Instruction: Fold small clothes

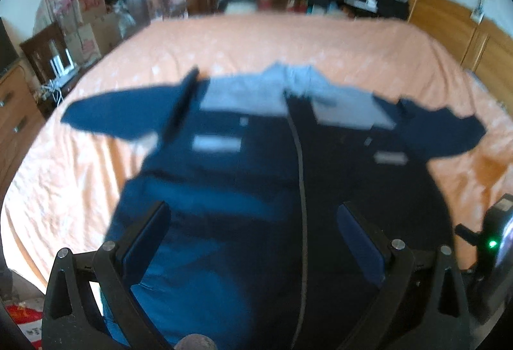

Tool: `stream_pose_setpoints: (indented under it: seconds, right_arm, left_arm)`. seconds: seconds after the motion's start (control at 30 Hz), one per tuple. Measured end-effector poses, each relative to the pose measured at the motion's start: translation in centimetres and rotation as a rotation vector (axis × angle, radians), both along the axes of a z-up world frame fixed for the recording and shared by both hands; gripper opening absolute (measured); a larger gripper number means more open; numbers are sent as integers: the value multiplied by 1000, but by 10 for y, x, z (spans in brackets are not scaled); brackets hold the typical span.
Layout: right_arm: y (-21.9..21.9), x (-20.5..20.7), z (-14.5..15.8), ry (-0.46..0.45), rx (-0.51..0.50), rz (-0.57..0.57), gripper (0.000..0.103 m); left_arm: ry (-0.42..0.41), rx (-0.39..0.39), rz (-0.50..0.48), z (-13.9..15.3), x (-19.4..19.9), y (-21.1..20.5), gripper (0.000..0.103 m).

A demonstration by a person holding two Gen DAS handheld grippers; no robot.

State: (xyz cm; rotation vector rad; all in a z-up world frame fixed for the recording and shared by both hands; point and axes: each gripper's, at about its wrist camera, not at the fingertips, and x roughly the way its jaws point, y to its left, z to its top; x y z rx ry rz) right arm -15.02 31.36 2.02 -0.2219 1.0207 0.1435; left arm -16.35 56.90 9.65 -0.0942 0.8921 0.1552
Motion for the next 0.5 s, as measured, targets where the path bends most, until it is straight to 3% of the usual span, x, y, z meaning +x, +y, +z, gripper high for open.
stream_pose_setpoints:
  seconds: [0.13,0.23,0.37,0.5]
  right_arm:
    - [-10,-2,-5,41,66,-9,103]
    - [-24,-4,-11,33,174,9,103]
    - [-27,-16,-14,18,192,72,103]
    - [-33,-1,-5,146,212,147,103]
  left_arm:
    - [146,7,14,-61,24,6,103]
    - [231,6,25,-100,34,13,103]
    - [215,8,12,-107,38,13,103]
    - [203,-11,-3,-110,39,16,103]
